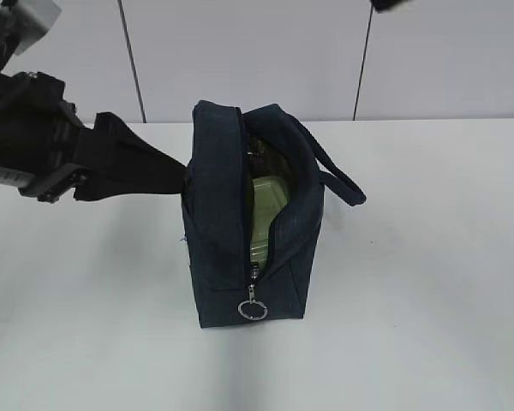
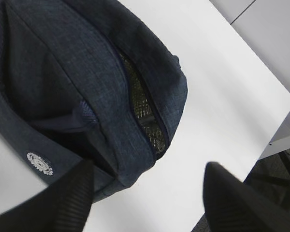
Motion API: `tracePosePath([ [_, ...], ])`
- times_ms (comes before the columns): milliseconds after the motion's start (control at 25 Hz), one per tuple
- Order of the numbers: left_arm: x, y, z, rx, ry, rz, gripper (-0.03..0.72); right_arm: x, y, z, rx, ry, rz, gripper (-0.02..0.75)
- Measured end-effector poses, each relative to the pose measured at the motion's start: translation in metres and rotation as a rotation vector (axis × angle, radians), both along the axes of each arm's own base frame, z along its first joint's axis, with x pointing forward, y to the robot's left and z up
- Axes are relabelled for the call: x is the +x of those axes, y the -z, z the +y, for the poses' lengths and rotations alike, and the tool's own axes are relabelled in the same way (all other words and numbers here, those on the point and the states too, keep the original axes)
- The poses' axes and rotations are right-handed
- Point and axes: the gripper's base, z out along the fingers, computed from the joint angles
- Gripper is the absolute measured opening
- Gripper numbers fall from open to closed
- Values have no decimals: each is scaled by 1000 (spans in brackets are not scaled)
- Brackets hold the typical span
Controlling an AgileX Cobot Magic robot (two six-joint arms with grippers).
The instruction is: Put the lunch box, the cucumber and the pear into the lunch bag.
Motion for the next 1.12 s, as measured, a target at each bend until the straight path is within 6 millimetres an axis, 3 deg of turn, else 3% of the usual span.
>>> tracePosePath([
  [200, 0, 1, 1, 16, 6, -7, 424, -49, 33, -30, 54, -21, -15, 411],
  [320, 1, 1, 1, 19, 0, -13, 424, -75, 62, -43, 180, -35, -81, 411],
  [480, 3, 0, 2, 19, -18, -28, 424, -91, 106, -50, 308, -23, -114, 411],
  [840, 4, 0, 3, 30, -28, -44, 421, -92, 176, -54, 339, 11, -167, 410],
  [1120, 5, 1, 4, 57, -23, -59, 417, -88, 212, -59, 453, 89, -299, 410],
])
